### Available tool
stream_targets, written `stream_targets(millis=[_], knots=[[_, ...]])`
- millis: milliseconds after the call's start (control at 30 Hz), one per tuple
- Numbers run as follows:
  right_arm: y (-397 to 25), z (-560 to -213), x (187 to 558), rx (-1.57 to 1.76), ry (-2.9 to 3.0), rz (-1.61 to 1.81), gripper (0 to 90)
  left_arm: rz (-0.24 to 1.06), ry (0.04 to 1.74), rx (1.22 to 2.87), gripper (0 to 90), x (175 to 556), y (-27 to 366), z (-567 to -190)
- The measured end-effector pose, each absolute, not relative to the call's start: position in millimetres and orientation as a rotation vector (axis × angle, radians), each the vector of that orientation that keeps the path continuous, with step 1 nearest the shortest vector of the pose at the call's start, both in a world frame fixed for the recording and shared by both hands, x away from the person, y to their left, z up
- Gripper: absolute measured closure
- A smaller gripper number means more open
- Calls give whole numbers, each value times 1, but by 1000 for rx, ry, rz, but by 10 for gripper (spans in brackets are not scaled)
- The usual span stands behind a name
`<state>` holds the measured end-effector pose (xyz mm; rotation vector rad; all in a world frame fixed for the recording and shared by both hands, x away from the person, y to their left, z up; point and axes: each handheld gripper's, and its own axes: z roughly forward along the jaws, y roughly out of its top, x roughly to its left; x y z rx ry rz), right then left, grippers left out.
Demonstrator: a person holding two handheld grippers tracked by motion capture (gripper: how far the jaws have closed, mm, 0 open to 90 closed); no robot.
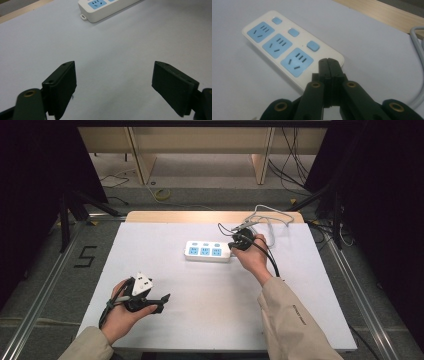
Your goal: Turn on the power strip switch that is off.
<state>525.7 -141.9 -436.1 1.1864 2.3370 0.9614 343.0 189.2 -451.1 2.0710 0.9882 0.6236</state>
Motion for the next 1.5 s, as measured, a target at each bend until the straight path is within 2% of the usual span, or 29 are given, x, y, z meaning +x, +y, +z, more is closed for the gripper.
stream_targets(millis=[1500], knots=[[-127, -432, 541, 1182, 2339, 949, 900, 622, 986, 2073, 196, 343, 189, -451]])
